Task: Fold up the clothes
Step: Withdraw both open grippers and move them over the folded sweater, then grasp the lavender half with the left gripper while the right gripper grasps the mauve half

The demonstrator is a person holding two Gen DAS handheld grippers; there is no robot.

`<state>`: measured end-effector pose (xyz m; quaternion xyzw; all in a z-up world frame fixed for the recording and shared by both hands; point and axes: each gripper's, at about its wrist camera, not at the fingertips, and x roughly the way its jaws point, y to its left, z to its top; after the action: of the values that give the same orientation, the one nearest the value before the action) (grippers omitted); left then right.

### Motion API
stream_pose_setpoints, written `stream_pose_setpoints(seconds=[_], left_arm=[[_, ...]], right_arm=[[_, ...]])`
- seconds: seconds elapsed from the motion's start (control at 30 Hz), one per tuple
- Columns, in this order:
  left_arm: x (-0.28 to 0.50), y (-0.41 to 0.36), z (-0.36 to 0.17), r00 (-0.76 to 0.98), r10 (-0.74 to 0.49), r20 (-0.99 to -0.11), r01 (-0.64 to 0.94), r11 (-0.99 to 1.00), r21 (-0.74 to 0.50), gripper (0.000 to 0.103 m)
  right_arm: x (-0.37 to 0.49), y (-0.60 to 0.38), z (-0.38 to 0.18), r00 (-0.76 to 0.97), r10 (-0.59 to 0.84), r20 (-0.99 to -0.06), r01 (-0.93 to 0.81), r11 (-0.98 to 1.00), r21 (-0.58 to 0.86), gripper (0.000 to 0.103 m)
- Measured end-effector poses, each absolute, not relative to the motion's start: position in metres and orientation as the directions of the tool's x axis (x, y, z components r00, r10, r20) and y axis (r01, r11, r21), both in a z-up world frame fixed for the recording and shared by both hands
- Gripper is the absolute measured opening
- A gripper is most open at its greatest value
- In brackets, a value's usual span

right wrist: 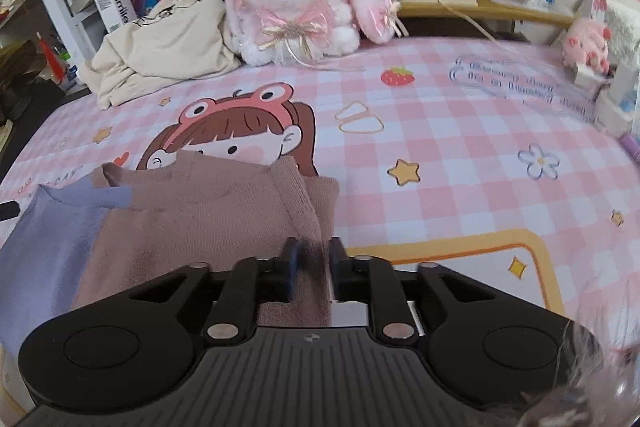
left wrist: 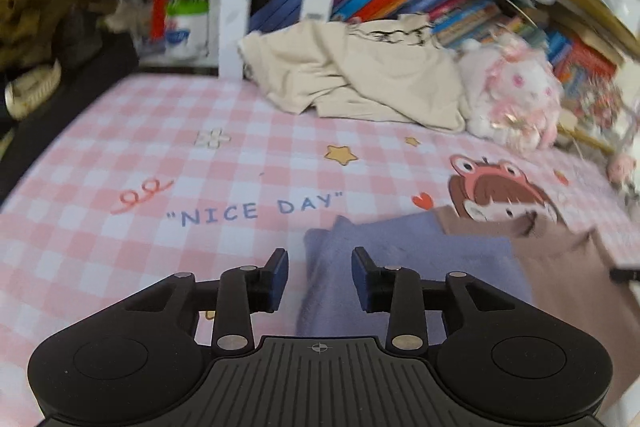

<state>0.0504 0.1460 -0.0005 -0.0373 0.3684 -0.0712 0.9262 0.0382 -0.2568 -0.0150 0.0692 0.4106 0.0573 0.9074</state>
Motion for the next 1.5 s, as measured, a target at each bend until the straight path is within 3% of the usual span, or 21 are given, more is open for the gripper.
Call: stream_pose_setpoints(seconds=[0.13,0.43,0.53,0.6,1.5], left_arm=[[0.025,0.131,0.018,0.748,-0.179,-0.639,0.133,0.984,-0.120,0.063],[-0.014,0.098,0.029,0.750,-0.184,-0.635,0.092,0.980,-0.175,0.073],[-0.024,0.083,0.027,0.745,-0.170,-0.645,0.080,0.983,-0.166,0.077],[-0.031,0.073,0.026,0.743,-0.160,-0.650,0.068,0.984,-0.164,0.081],[-0.091,-0.001,0.003,0.670,-0.019,-0.742,-0.077,0.993,-0.094,0.090]], right_arm=[[0.024,-0.254,0.000,0.691,0.154,-0.706,-0.084,0.987,0.134,0.035],[-0.015,-0.246,0.014,0.681,0.231,-0.695,-0.216,0.970,0.112,0.046],[-0.025,-0.245,0.011,0.651,0.270,-0.710,-0.241,0.960,0.144,0.061],[-0.030,-0.243,0.009,0.631,0.284,-0.722,-0.269,0.953,0.140,0.063],[-0.069,-0.264,-0.013,0.488,0.411,-0.770,-0.535,0.838,0.108,0.072]])
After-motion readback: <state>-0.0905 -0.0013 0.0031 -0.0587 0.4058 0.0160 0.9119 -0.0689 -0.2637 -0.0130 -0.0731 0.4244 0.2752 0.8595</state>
